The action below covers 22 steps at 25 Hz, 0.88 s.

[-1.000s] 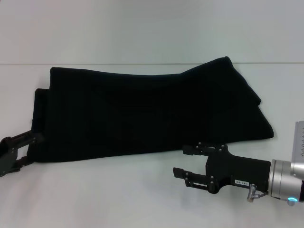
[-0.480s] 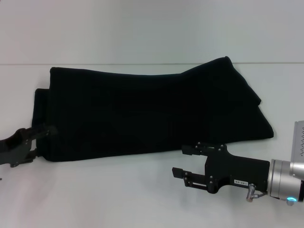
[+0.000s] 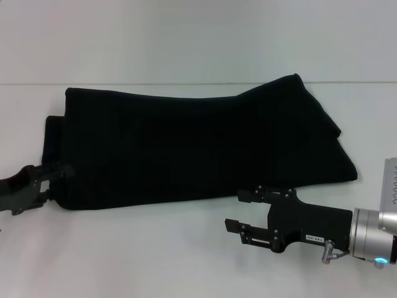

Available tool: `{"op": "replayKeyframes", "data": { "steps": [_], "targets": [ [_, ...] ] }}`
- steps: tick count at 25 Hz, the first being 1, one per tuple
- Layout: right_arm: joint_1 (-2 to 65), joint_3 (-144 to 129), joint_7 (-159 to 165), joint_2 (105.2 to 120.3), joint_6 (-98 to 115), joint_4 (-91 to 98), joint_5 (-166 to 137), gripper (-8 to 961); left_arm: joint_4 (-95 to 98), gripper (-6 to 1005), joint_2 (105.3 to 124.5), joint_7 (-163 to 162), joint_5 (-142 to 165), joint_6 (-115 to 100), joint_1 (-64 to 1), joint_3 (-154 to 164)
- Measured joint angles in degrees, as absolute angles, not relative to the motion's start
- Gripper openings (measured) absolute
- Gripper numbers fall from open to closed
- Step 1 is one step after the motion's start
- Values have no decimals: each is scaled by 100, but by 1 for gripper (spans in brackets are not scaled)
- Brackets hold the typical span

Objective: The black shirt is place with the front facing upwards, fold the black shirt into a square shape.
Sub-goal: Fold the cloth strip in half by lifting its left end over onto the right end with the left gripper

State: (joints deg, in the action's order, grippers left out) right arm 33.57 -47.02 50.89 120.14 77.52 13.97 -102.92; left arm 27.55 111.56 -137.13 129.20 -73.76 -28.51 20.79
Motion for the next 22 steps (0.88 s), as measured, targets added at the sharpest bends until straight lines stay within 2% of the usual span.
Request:
{"op": "replayKeyframes", "data": {
  "steps": [4, 9, 12, 22],
  "targets": [
    [3352, -4687, 5090, 12010, 7814, 1397, -10292, 686, 2841, 892, 11157, -13772, 12923, -7337, -2857, 2233],
    [3340, -4675, 5096, 12004, 7831, 1397, -10292, 686, 2853, 690, 11142, -13779, 12927, -7329, -2857, 2250],
    [3340, -4675, 5097, 12005, 7836, 1397, -10292, 686, 2854, 458, 11131, -13780, 12929, -7329, -2857, 2254],
    [3337, -4675, 5098, 12005, 7848, 1398, -10292, 685, 2847, 33, 11126, -13780, 12929, -7326, -2883, 2274]
  ]
}}
